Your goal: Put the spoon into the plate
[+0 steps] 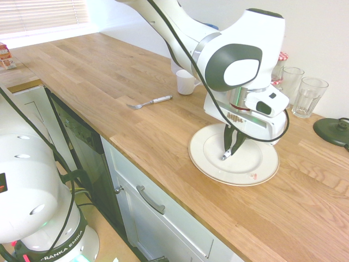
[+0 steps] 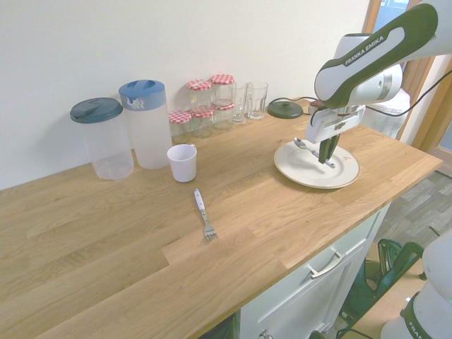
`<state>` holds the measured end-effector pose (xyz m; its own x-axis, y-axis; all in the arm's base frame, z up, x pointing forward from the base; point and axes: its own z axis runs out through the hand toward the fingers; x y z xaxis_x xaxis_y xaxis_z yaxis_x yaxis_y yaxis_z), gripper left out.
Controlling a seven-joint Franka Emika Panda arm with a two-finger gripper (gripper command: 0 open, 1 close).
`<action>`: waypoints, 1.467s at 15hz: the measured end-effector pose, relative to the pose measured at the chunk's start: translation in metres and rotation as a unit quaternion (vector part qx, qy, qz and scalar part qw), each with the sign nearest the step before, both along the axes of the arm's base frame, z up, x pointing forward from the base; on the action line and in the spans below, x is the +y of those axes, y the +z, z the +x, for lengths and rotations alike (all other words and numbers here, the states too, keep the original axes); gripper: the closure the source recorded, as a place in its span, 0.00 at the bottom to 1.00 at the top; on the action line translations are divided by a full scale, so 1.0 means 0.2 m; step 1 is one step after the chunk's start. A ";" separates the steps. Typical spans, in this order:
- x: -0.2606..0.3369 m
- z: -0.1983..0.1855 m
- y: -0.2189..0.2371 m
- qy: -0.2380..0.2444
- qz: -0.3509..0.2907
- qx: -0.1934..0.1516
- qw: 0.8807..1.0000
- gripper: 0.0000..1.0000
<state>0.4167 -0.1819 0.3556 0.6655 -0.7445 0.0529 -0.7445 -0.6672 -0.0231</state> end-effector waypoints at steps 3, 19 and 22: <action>0.00 0.00 -0.02 0.001 0.000 0.001 1.000 1.00; 0.07 0.03 0.09 -0.017 -0.032 0.001 0.999 0.00; 0.40 0.04 0.41 0.017 -0.025 -0.025 0.999 0.00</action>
<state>0.4245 -0.1012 0.4370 0.6861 -0.7170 0.1232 -0.7202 -0.6934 -0.0245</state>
